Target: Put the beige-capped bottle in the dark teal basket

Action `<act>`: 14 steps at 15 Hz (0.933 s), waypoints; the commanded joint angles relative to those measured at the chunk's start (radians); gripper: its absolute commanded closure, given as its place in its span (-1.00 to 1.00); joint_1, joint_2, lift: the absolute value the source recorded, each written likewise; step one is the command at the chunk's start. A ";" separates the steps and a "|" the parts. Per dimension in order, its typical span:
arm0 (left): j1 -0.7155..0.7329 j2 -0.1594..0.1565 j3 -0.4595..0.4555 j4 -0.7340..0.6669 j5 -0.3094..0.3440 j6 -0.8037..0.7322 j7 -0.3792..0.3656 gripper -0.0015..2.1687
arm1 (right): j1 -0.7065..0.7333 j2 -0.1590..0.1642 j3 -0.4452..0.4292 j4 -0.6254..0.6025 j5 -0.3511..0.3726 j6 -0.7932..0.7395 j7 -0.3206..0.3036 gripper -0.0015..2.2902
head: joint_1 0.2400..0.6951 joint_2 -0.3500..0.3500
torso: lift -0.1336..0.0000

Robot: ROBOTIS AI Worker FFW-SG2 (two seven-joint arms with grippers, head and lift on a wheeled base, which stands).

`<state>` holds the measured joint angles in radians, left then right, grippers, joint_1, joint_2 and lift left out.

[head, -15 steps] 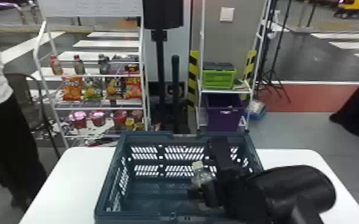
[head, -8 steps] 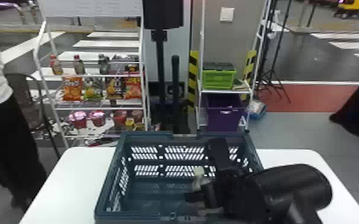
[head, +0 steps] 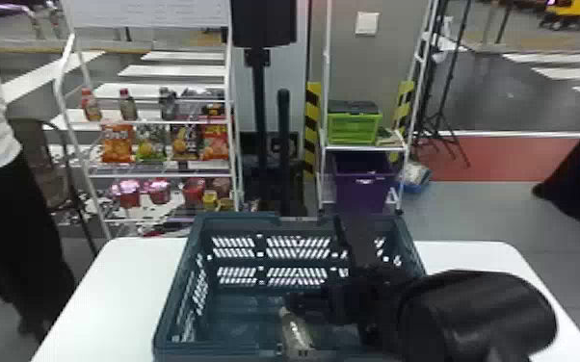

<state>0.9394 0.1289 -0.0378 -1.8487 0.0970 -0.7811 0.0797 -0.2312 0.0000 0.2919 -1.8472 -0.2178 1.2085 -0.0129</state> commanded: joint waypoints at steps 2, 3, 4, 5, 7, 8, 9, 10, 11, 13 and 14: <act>0.001 0.000 -0.001 -0.003 0.000 -0.002 0.000 -0.86 | 0.122 -0.044 -0.017 -0.176 0.001 -0.105 0.008 -0.97 | 0.14 0.00 | 1.00; 0.001 0.000 -0.001 -0.006 0.000 -0.002 0.000 -0.86 | 0.173 -0.069 -0.031 -0.233 0.000 -0.132 0.013 -0.97 | 0.14 0.00 | 1.00; 0.001 0.000 -0.001 -0.009 0.000 -0.002 0.000 -0.86 | 0.230 -0.095 -0.054 -0.291 0.000 -0.151 0.018 -0.97 | 0.14 0.00 | 1.00; 0.001 0.000 -0.001 -0.010 0.000 -0.002 0.000 -0.86 | 0.283 -0.114 -0.083 -0.337 0.000 -0.187 0.019 -0.97 | 0.14 0.00 | 1.00; 0.001 0.000 -0.001 -0.014 0.000 0.001 0.000 -0.86 | 0.423 -0.143 -0.154 -0.411 0.000 -0.356 0.068 -0.97 | 0.14 0.00 | 1.00; -0.001 0.000 -0.001 -0.017 0.000 0.007 0.000 -0.86 | 0.484 -0.146 -0.186 -0.429 -0.002 -0.448 0.093 -0.97 | 0.14 0.00 | 1.00; -0.002 0.000 -0.004 -0.020 0.000 0.013 0.000 -0.86 | 0.550 -0.147 -0.220 -0.451 -0.017 -0.531 0.107 -0.97 | 0.14 0.00 | 1.00; -0.005 0.000 -0.007 -0.024 -0.002 0.023 0.002 -0.86 | 0.613 -0.149 -0.246 -0.461 -0.026 -0.638 0.122 -0.97 | 0.14 0.00 | 1.00; -0.007 0.000 -0.008 -0.029 -0.003 0.029 0.002 -0.86 | 0.676 -0.149 -0.269 -0.464 -0.028 -0.734 0.134 -0.96 | 0.14 0.00 | 1.00; -0.010 0.000 -0.011 -0.030 -0.003 0.041 0.006 -0.86 | 0.777 -0.163 -0.301 -0.451 -0.055 -0.908 0.146 -0.96 | 0.14 0.00 | 1.00; -0.011 0.000 -0.013 -0.030 -0.005 0.044 0.011 -0.86 | 0.816 -0.164 -0.309 -0.440 -0.055 -0.988 0.151 -0.96 | 0.14 0.00 | 1.00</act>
<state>0.9297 0.1288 -0.0490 -1.8785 0.0934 -0.7438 0.0882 0.5205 -0.1578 -0.0011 -2.3008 -0.2649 0.3420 0.1362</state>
